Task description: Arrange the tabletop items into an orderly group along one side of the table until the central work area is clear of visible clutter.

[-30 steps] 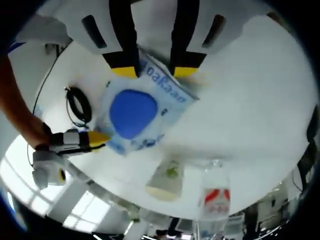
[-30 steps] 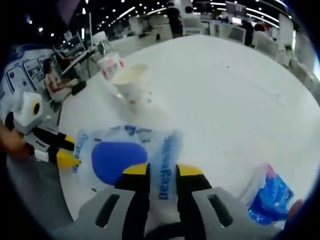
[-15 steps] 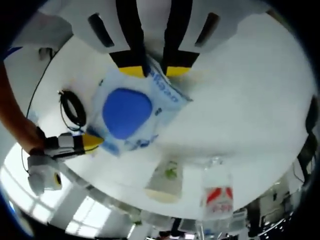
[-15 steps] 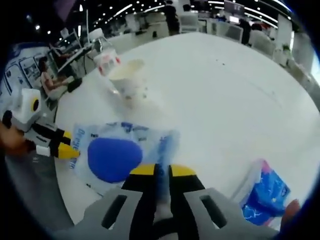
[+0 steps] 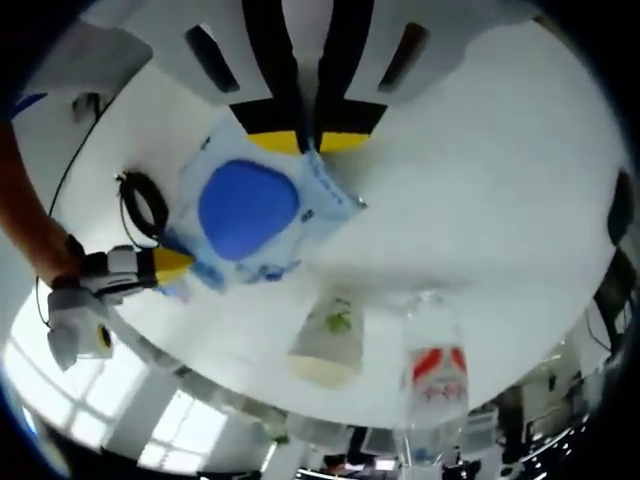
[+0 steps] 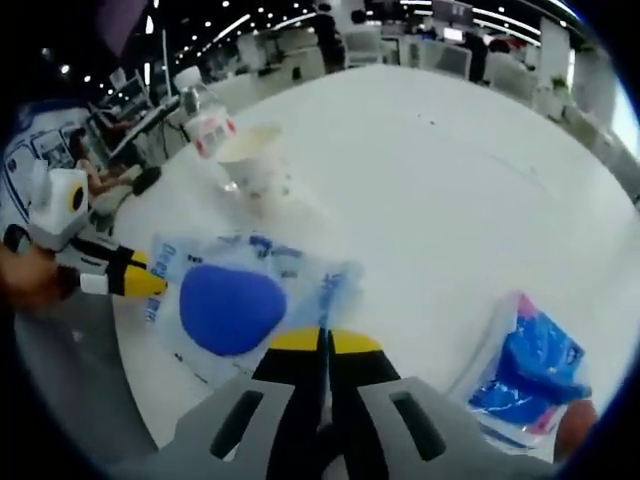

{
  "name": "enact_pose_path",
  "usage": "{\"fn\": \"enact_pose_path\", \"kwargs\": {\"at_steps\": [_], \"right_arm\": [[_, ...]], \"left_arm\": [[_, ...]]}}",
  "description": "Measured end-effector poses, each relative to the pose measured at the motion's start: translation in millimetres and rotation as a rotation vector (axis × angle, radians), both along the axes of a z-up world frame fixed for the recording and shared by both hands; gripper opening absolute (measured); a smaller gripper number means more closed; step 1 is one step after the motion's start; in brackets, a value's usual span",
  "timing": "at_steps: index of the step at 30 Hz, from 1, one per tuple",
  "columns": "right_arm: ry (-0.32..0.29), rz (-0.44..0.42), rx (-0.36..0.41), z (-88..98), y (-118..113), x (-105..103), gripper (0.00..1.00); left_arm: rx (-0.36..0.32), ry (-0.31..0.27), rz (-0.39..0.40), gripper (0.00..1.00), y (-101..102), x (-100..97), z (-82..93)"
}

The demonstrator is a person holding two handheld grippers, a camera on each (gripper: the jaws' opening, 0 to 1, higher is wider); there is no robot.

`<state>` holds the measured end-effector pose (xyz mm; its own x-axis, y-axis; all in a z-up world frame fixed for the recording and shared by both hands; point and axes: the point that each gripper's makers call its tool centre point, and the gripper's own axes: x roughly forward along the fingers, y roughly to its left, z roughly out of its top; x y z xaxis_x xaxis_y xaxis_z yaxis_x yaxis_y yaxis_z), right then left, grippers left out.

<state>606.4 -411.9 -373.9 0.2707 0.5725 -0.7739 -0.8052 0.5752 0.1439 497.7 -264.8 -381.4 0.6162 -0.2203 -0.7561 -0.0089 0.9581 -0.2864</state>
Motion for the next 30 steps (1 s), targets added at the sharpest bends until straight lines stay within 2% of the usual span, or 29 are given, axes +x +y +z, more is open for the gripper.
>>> {"fn": "enact_pose_path", "kwargs": {"at_steps": [9, 21, 30], "right_arm": [[-0.005, -0.058, 0.026, 14.7, -13.2, -2.3, 0.01], [-0.027, -0.152, 0.03, 32.0, -46.2, -1.4, 0.01], [-0.06, -0.208, 0.027, 50.3, -63.7, 7.3, 0.01]], "left_arm": [[0.031, -0.042, -0.094, 0.0, 0.0, 20.0, 20.5], [0.061, -0.098, -0.259, 0.0, -24.8, 48.9, 46.2], [0.069, -0.124, -0.337, 0.0, -39.1, 71.1, 64.6]]}}
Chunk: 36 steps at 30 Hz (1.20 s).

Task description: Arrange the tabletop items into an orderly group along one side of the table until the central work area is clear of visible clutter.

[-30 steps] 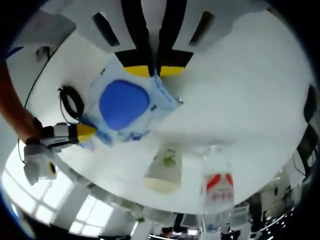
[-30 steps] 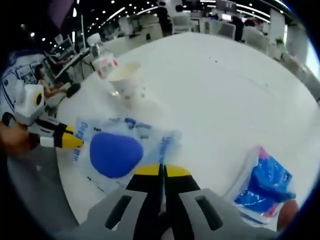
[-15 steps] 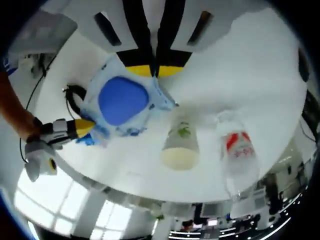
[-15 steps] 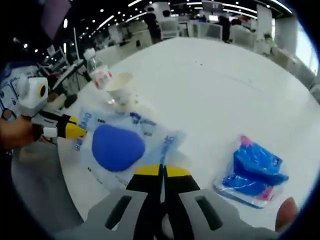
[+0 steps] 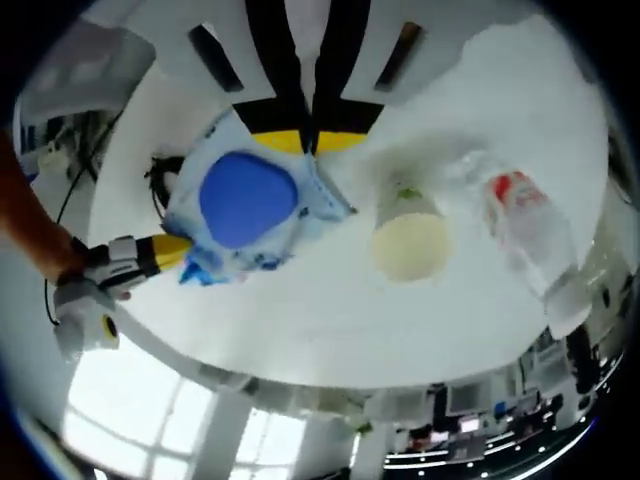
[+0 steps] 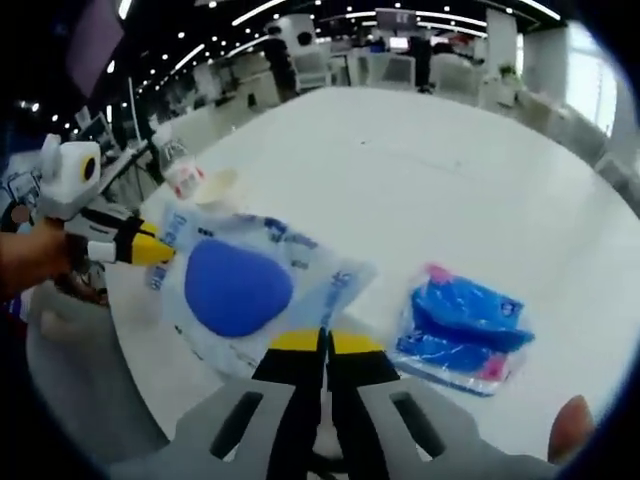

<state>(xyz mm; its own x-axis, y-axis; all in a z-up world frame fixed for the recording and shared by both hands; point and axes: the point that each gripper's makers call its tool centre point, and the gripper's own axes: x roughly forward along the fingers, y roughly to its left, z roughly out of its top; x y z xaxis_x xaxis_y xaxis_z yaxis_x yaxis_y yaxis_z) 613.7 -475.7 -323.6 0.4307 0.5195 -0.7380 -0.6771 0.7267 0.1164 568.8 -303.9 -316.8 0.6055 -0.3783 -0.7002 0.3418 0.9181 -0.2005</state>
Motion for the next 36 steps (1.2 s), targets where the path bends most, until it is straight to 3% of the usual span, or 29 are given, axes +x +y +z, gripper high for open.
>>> {"fn": "enact_pose_path", "kwargs": {"at_steps": [9, 19, 27, 36], "right_arm": [[-0.031, -0.04, 0.007, 16.5, -7.9, 12.3, 0.01], [-0.037, -0.071, 0.01, 15.5, -6.7, 34.1, 0.01], [-0.009, -0.078, -0.017, -3.6, -5.3, 49.1, 0.02], [0.036, -0.064, -0.049, -26.5, -5.6, 54.4, 0.02]], "left_arm": [[0.003, -0.03, -0.03, 0.0, -4.6, 23.7, 15.9], [0.045, -0.045, -0.025, 0.0, -3.6, 59.0, 23.0], [0.084, -0.034, -0.02, 0.0, -5.1, 75.9, 15.5], [0.145, -0.001, -0.039, 0.0, -6.7, 78.2, -3.5]]}}
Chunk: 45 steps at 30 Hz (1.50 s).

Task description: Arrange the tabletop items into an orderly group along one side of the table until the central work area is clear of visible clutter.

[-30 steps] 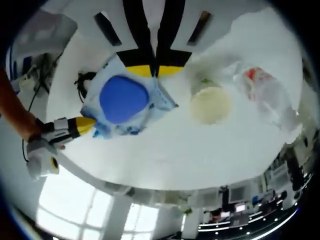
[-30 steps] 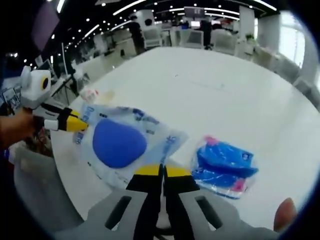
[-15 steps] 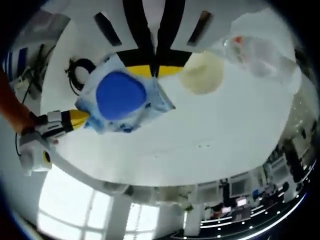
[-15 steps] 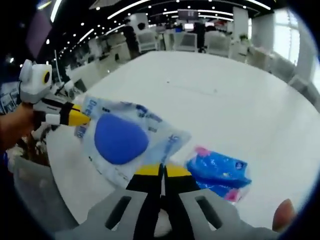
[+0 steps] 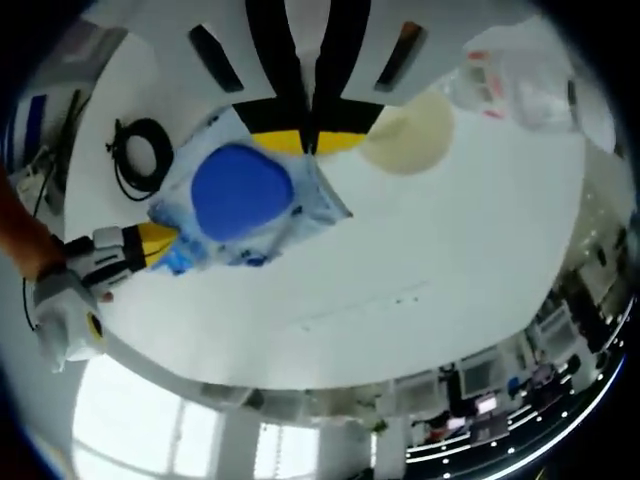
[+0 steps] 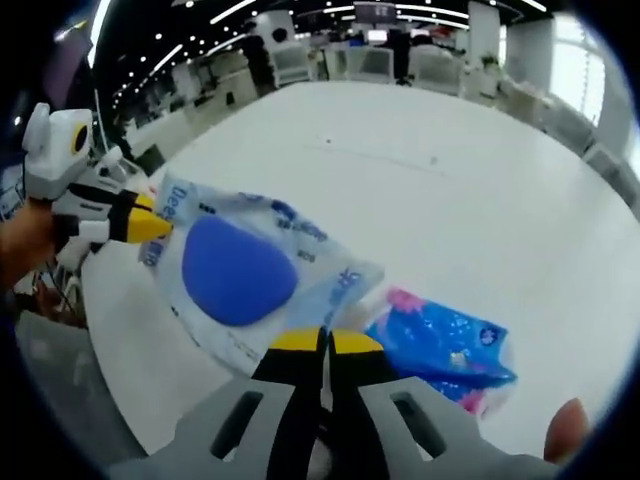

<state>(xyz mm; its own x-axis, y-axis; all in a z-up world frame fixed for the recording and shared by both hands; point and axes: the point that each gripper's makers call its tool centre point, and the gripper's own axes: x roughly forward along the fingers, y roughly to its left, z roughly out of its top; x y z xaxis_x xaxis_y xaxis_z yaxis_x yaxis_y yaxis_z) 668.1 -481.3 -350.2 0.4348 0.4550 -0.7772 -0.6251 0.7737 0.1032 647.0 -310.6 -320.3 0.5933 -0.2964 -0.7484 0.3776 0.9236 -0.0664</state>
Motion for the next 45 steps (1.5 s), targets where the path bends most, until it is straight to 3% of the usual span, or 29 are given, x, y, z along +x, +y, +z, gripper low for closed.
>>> {"fn": "enact_pose_path", "kwargs": {"at_steps": [11, 28, 45], "right_arm": [[0.034, 0.019, -0.024, -20.4, 2.2, 1.5, 0.02], [0.05, -0.014, -0.056, -26.8, -20.5, 5.1, 0.02], [0.077, -0.053, -0.027, -31.0, -11.8, 8.4, 0.01]], "left_arm": [[0.034, 0.013, 0.008, 0.0, -0.8, 0.7, -9.6], [0.027, 0.037, -0.014, 0.0, -20.8, 2.7, -23.5], [0.058, 0.045, 0.014, 0.01, -8.9, 7.5, -31.5]]}}
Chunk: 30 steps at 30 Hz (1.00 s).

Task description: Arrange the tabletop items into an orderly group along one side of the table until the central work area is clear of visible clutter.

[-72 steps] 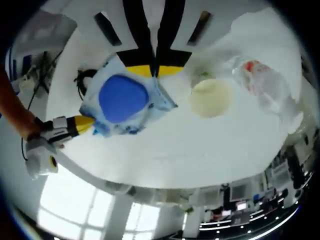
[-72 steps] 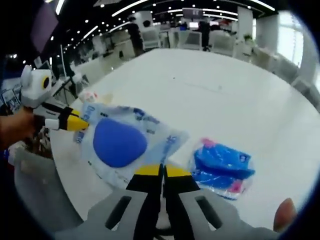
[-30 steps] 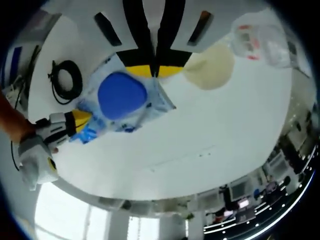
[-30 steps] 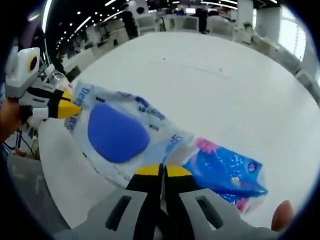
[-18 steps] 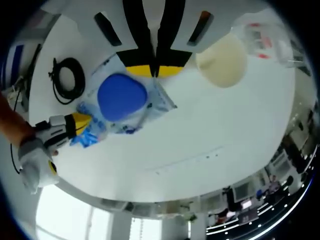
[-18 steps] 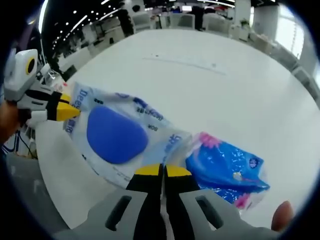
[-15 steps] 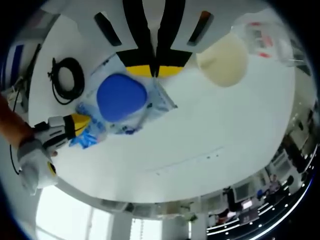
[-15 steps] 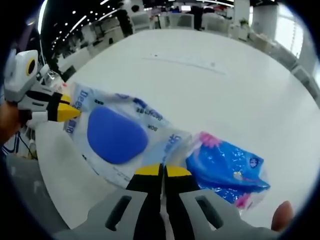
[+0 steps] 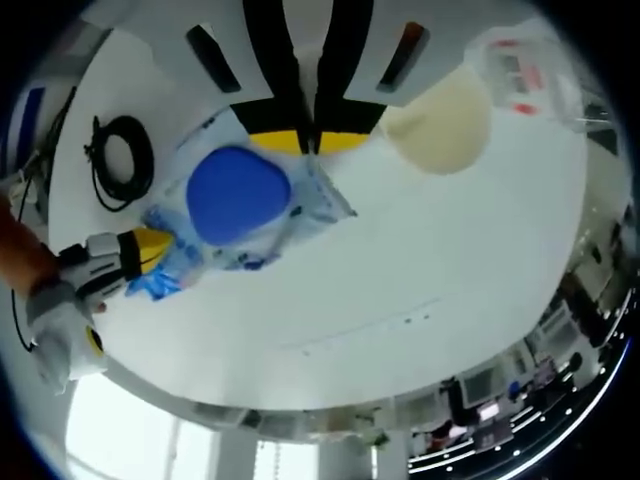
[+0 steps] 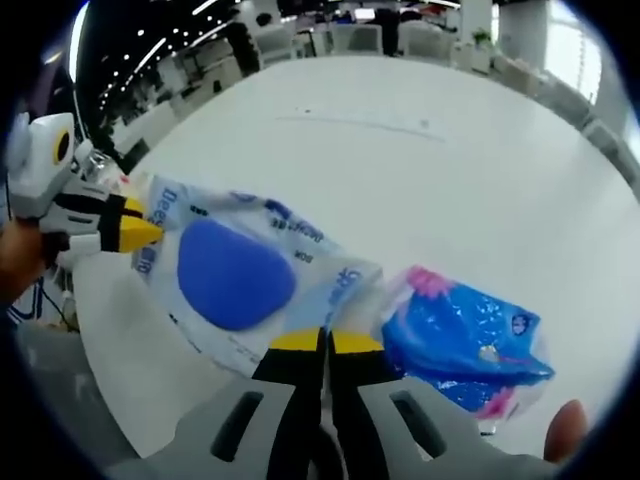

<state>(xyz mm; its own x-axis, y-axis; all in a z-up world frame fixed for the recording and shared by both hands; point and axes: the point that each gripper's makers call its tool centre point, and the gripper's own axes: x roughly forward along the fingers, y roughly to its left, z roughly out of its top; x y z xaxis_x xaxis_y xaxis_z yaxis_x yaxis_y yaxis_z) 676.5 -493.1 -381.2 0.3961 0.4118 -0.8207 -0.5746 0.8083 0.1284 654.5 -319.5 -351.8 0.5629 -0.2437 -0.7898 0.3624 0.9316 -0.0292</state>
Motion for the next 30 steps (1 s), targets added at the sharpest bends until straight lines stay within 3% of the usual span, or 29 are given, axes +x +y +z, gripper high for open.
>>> {"fn": "enact_pose_path", "kwargs": {"at_steps": [10, 20, 27, 30], "right_arm": [[0.01, -0.055, 0.008, -0.3, -3.4, 1.5, 0.01], [0.012, -0.101, 0.014, -1.0, -7.6, 3.8, 0.01], [0.009, -0.108, 0.016, 0.0, -6.5, 3.8, 0.01], [0.007, -0.107, 0.017, 1.0, -5.9, 3.7, 0.01]], "left_arm": [[0.004, -0.011, 0.002, 0.01, -0.1, 0.9, -0.7], [0.012, -0.062, 0.017, 0.04, 2.4, 7.1, 9.1], [0.004, -0.123, 0.016, 0.04, -0.1, 10.4, 25.0], [-0.033, -0.14, 0.021, 0.04, -2.5, 10.7, 32.3]]}}
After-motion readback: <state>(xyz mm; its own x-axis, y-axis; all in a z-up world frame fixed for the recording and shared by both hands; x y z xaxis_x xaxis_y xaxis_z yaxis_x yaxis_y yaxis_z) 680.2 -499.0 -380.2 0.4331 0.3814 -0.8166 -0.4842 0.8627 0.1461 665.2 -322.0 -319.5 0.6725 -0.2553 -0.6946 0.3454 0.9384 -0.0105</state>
